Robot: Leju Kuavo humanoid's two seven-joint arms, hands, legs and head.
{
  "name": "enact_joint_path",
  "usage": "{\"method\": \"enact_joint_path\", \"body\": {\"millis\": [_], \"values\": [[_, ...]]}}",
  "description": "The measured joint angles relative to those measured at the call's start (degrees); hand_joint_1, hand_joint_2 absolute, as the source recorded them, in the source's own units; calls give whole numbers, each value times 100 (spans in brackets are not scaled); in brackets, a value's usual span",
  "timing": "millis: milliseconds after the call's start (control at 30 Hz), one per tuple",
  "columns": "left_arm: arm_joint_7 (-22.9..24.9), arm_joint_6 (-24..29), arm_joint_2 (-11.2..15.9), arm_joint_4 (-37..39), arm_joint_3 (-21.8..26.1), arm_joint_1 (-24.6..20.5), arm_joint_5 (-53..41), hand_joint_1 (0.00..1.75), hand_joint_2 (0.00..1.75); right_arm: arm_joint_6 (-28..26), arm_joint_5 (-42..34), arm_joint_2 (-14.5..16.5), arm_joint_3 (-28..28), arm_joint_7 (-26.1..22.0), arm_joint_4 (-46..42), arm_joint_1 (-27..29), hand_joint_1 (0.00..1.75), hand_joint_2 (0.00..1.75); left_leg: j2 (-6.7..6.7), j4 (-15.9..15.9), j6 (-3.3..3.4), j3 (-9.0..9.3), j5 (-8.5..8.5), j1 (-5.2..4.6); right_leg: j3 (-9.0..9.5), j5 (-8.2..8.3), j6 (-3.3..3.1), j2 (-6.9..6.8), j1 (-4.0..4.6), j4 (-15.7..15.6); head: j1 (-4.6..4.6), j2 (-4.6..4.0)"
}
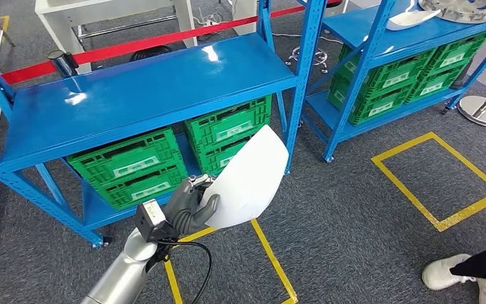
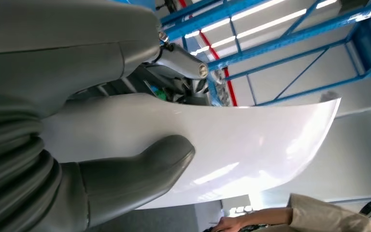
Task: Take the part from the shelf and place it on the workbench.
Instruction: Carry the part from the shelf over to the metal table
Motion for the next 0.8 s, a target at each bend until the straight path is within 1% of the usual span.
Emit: {"method": "enact_joint_path", "body": {"millis": [33,67,100,133,167,200,233,267,300,333,367,400,433,467,500,533,567,600,633,667,700,733,767,800], "values": [[0,-28,7,-3,3,-2,14,175,175,-36,-7,-3,-9,-36,0,-19,0,175,-158,219,-33,-92,-142,14,-1,19,-32,58,-17,-14,-15,0],[0,-56,21,5,5,-2,34,175,175,-72,-7,-7,-14,-87,0,-45,0,175,-324,565,-55,-244,-334,28,-12,31,-55,123,-22,-18,-32,0],[0,-73,39,20,8,0,59,175,175,-103,3,-9,-16,-138,0,-73,0,175,-425,987,-65,-438,-537,34,-26,41,-70,198,-22,-18,-49,0],[0,-81,60,39,10,3,81,175,175,-128,16,-9,-18,-181,0,-96,0,175,-464,1360,-71,-615,-680,36,-38,48,-74,279,-20,-17,-61,0],[0,-80,77,57,10,6,104,175,175,-152,36,-9,-19,-205,0,-112,0,175,-477,1566,-72,-717,-714,38,-46,55,-72,362,-21,-15,-70,0],[0,-79,88,70,11,6,130,175,175,-184,68,-10,-19,-204,0,-124,0,175,-486,1534,-70,-707,-625,43,-50,62,-64,446,-23,-11,-78,0],[0,-78,94,78,11,4,153,175,175,-221,105,-13,-19,-188,0,-137,0,175,-508,1267,-66,-583,-440,53,-51,69,-51,528,-27,-4,-83,0],[0,-76,99,81,11,1,177,175,175,-263,144,-18,-19,-162,-1,-156,0,175,-598,842,-61,-382,-217,71,-52,75,-34,609,-32,4,-89,0],[0,-75,105,84,11,-2,200,175,175,-304,180,-25,-19,-128,-1,-181,0,175,-761,434,-58,-193,-63,94,-64,83,-6,683,-32,15,-93,0],[0,-74,109,86,10,-6,216,175,175,-334,201,-41,-19,-98,-2,-209,0,175,-889,133,-48,-57,35,111,-87,95,29,756,-34,25,-96,0],[0,-74,114,91,10,-7,228,175,175,-358,209,-62,-19,-69,-4,-234,0,175,-987,-30,-32,9,69,116,-116,112,70,820,-36,26,-94,0],[0,-74,117,96,9,-9,238,175,175,-392,210,-88,-19,-31,-5,-249,0,175,-1003,-56,-4,12,56,104,-145,135,117,879,-43,18,-91,0],[0,-77,112,100,9,-18,253,175,175,-443,196,-123,-22,25,-6,-254,0,175,-930,-60,38,8,77,89,-170,160,164,940,-55,2,-88,0],[0,-93,103,105,9,-41,272,175,175,-520,160,-167,-37,109,-7,-250,0,175,-864,-72,85,8,96,85,-184,174,201,941,-68,-3,-85,0],[0,-127,89,113,8,-76,294,175,175,-609,103,-222,-65,202,-7,-243,0,175,-793,-89,135,12,115,85,-215,148,232,839,-65,43,-74,0],[0,-173,72,125,8,-121,316,175,175,-686,33,-284,-107,279,-7,-240,0,175,-715,-108,179,13,131,90,-291,56,256,678,-56,195,-53,0],[0,-229,59,150,7,-167,331,175,175,-743,-43,-363,-160,320,-8,-238,0,175,-627,-119,215,11,138,88,-422,-104,273,487,-46,477,-27,0],[0,-284,50,189,4,-209,341,175,175,-770,-115,-434,-219,321,-9,-228,0,175,-541,-120,238,7,136,75,-605,-304,291,333,-32,859,-1,0],[0,-332,44,237,-3,-249,344,175,175,-778,-182,-504,-281,297,-11,-208,0,175,-450,-119,250,1,132,63,-795,-485,308,272,-32,1262,15,0],[0,-382,32,293,-17,-291,350,175,175,-781,-252,-564,-349,264,-14,-172,0,175,-363,-117,257,-2,129,56,-930,-589,318,254,-32,1557,25,0],[0,-431,13,349,-39,-341,362,175,175,-780,-315,-604,-419,241,-15,-120,0,175,-283,-115,259,-4,125,52,-960,-585,322,247,-32,1649,33,0],[0,-475,-13,403,-68,-399,378,175,175,-780,-367,-637,-490,230,-15,-67,0,175,-207,-112,255,-4,121,50,-861,-478,320,225,-32,1495,44,0],[0,-513,-46,449,-101,-462,394,175,175,-780,-403,-655,-554,228,-15,-18,0,175,-135,-104,245,0,112,50,-646,-306,311,159,-30,1126,57,0],[0,-537,-80,488,-136,-527,405,175,175,-780,-421,-663,-603,233,-15,17,0,175,-68,-94,227,5,97,40,-404,-155,284,15,-19,689,72,0]]}}
